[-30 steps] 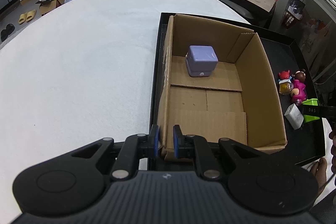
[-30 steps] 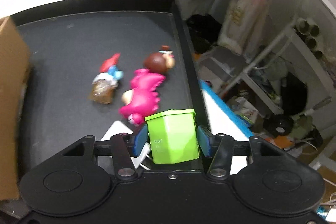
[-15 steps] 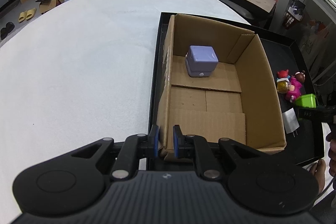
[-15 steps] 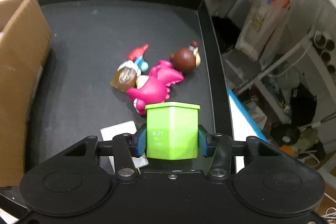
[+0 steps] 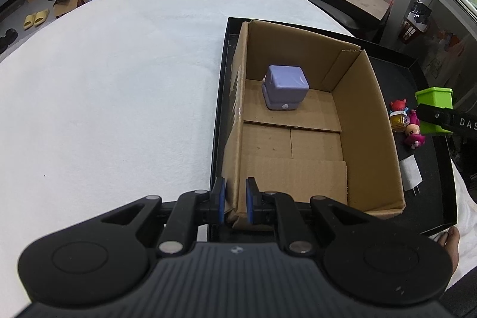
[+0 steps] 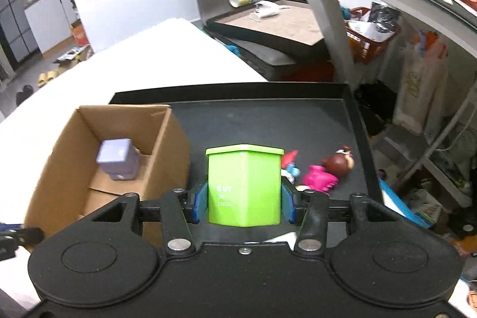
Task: Organize rigid objects
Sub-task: 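Carry the lime-green box into the cardboard box beside the lavender cube, release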
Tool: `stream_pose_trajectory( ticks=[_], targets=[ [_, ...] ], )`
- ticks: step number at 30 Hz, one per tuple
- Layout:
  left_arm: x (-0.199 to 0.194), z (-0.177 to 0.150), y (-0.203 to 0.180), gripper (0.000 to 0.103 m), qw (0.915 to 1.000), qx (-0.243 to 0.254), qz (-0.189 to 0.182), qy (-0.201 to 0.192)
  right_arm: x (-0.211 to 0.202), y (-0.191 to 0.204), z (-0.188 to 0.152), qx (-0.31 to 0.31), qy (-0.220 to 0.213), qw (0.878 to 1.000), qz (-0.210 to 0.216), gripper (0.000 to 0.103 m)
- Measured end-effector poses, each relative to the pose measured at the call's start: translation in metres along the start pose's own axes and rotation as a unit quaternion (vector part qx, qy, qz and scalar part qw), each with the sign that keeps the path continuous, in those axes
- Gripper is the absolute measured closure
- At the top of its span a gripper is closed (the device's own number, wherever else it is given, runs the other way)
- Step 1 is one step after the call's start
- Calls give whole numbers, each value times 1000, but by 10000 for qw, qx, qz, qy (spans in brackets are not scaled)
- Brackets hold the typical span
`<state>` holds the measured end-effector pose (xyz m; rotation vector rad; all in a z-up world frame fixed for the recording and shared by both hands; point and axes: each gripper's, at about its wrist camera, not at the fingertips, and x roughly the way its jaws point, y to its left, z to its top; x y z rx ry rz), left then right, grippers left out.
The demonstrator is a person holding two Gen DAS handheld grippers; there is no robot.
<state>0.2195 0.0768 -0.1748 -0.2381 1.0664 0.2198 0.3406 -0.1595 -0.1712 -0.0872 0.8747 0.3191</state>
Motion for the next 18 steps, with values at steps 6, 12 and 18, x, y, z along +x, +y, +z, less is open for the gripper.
stream_pose_trajectory(
  ticks=[6, 12, 18],
  targets=[
    [0, 1, 0, 90, 10000, 8, -46, -6, -5, 10, 2, -12, -121, 9998, 169, 56],
    [1, 1, 1, 90, 9999, 45, -115, 1, -11, 26, 10, -86, -326, 9989, 328, 56],
    [2, 1, 5, 90, 9998, 8, -208, -14, -13, 46, 18, -186, -572, 9969, 516, 56]
  ],
)
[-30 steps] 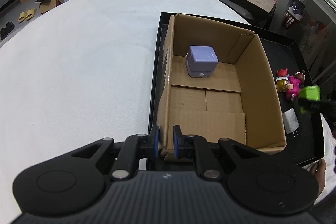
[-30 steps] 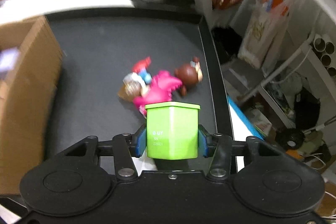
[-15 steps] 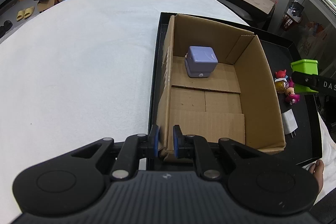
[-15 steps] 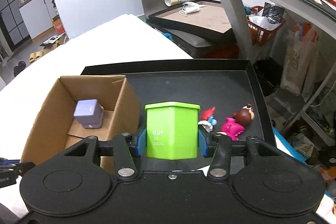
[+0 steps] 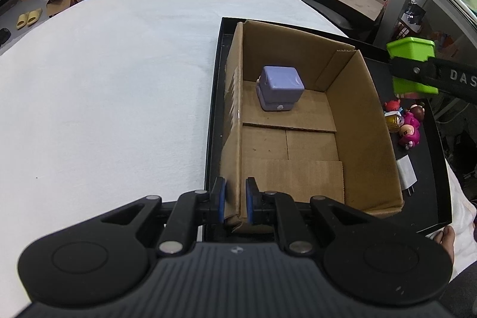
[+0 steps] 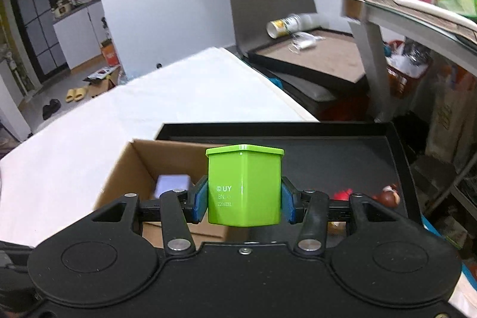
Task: Organize rigid objects
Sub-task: 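Carry the lime-green box into the cardboard box beside the lavender cube, release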
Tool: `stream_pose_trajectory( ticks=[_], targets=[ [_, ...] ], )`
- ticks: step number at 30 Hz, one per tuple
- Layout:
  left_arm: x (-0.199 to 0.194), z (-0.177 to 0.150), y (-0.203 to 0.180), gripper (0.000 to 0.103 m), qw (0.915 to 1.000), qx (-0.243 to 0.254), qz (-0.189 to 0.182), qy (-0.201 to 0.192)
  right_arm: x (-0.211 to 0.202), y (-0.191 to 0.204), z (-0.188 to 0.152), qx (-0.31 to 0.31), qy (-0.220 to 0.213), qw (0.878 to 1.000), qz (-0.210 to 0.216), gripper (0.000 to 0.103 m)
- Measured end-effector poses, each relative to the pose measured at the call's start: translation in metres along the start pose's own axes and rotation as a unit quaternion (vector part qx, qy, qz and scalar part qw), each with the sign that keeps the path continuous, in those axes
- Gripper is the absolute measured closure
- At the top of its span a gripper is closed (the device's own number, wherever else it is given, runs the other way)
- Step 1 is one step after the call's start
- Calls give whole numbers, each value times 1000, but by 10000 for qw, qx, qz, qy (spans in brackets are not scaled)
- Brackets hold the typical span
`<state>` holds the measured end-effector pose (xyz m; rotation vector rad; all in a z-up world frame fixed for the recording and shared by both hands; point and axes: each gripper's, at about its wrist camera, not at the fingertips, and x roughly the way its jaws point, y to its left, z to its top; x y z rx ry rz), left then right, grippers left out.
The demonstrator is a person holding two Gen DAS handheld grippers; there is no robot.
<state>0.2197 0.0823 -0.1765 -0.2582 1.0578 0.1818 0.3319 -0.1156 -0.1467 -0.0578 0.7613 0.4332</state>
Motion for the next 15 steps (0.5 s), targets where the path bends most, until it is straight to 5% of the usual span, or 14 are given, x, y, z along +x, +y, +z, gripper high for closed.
stream_pose_trajectory(
  ticks=[15],
  targets=[
    [5, 1, 7, 90, 9999, -73, -141, 29, 29, 31, -2, -306, -104, 9991, 266, 56]
  ],
)
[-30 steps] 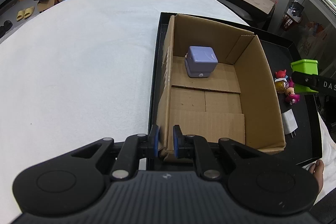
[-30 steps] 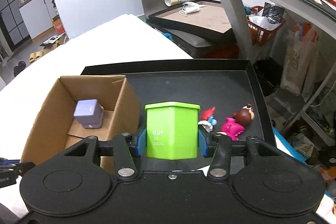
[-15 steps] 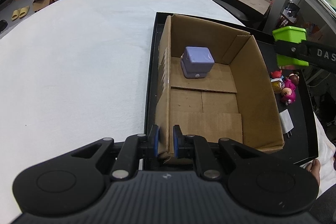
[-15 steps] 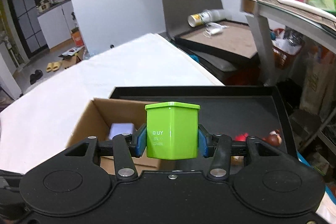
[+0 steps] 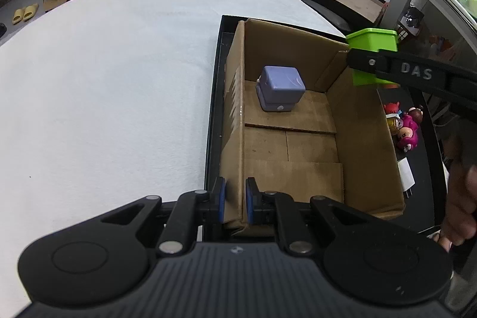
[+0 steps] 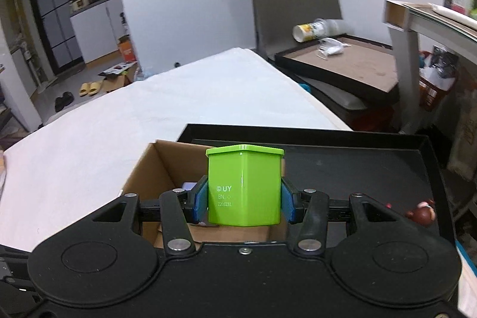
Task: Organize rigid objects
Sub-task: 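Carry the lime-green box into the cardboard box beside the lavender cube, release, then move the right gripper to the white plug charger and grasp it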
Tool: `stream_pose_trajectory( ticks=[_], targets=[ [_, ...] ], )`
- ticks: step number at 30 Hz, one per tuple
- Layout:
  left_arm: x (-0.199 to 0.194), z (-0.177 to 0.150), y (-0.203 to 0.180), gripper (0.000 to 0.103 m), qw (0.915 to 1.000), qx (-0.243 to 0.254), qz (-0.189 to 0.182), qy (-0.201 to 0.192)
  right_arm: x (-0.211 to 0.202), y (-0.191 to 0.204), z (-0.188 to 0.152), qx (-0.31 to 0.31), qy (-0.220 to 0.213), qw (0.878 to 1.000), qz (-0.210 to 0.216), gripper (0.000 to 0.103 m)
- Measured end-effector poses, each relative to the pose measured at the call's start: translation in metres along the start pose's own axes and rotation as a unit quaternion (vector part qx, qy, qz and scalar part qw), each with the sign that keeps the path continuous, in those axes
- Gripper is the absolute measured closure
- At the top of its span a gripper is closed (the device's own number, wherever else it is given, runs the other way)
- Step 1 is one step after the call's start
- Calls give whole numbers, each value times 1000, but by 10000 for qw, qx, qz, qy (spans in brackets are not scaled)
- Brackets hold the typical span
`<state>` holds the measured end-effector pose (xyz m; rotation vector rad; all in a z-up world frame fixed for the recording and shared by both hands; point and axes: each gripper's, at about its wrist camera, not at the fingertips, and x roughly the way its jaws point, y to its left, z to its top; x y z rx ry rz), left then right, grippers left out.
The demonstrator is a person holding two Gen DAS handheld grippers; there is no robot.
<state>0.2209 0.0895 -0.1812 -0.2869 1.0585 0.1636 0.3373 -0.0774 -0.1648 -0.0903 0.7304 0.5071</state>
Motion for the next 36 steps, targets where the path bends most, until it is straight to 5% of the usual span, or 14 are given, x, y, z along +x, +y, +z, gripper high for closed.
stream_pose_trajectory(
  ticks=[5, 7, 36],
  targets=[
    [1, 1, 2, 90, 10000, -29, -12, 32, 8, 12, -1, -298, -60, 9993, -225, 54],
    [1, 1, 1, 90, 10000, -19, -13, 47, 11, 15, -2, -380, -72, 9982, -465, 40],
    [-1, -3, -18, 90, 9994, 51, 339, -19, -56, -33, -4, -116, 281, 9946, -993, 38]
  ],
)
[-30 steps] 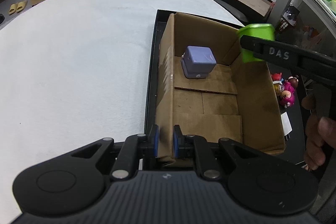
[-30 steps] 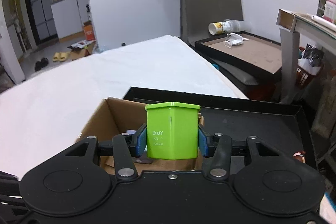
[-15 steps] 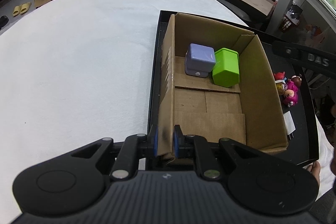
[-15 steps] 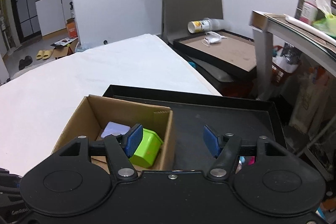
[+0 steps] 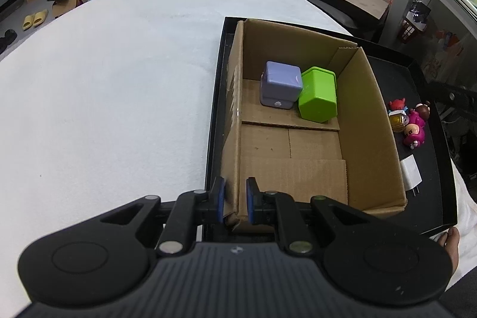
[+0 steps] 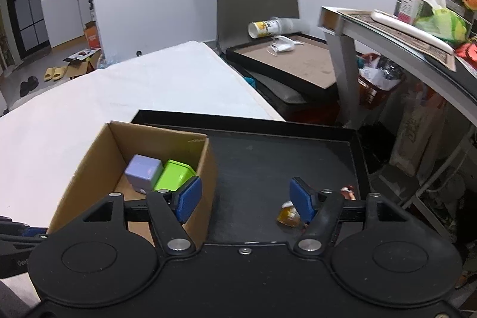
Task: Organize rigid objects
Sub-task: 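Move the right gripper to the white plug charger and grasp it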
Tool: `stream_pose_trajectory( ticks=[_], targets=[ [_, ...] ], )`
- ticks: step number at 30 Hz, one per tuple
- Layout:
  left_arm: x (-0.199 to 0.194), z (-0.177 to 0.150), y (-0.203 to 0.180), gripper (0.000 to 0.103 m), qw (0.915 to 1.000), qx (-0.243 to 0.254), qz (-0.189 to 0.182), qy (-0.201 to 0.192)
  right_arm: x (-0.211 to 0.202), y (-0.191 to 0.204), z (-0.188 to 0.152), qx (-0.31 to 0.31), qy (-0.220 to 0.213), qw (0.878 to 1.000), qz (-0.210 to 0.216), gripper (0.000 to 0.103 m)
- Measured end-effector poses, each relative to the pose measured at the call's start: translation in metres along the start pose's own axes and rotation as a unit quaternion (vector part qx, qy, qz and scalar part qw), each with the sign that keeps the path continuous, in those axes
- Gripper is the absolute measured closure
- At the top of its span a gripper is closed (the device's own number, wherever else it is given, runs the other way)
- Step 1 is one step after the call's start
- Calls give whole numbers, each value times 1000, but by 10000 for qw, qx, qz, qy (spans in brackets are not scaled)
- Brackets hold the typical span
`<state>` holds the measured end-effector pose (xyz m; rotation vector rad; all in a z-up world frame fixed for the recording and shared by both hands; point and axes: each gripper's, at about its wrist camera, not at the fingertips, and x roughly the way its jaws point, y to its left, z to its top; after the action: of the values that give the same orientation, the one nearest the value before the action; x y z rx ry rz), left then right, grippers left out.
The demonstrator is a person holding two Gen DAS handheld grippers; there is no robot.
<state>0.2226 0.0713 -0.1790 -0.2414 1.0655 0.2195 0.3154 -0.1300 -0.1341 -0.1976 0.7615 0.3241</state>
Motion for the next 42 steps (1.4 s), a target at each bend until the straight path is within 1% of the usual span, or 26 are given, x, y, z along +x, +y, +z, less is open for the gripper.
stream_pose_trajectory(
  ticks=[4, 8, 12, 17, 24, 31, 38, 42],
  targets=[
    [1, -1, -2, 90, 10000, 39, 81, -9, 8, -17, -6, 278, 365, 9988, -190, 38],
    [2, 0, -4, 90, 9999, 54, 129, -1, 17, -31, -16, 456, 576, 9969, -294, 38],
    [1, 0, -7, 90, 9998, 66, 191, -4, 25, -38, -26, 514, 815, 9951, -231, 38],
    [1, -1, -10, 90, 9996, 90, 249, -6, 39, -40, -38, 450, 1148, 9922, -164, 38],
    [1, 0, -12, 90, 9995, 83, 290, 5, 51, -44, -50, 509, 1414, 9886, -81, 38],
    [2, 0, -13, 90, 9994, 76, 330, 6, 67, -50, -63, 553, 1729, 9833, -105, 37],
    [1, 0, -14, 90, 9994, 89, 320, 15, 90, -42, -79, 369, 2114, 9765, -198, 37],
    [1, 0, -14, 90, 9994, 92, 321, 22, 99, -40, -84, 303, 2219, 9743, -226, 38]
  ],
)
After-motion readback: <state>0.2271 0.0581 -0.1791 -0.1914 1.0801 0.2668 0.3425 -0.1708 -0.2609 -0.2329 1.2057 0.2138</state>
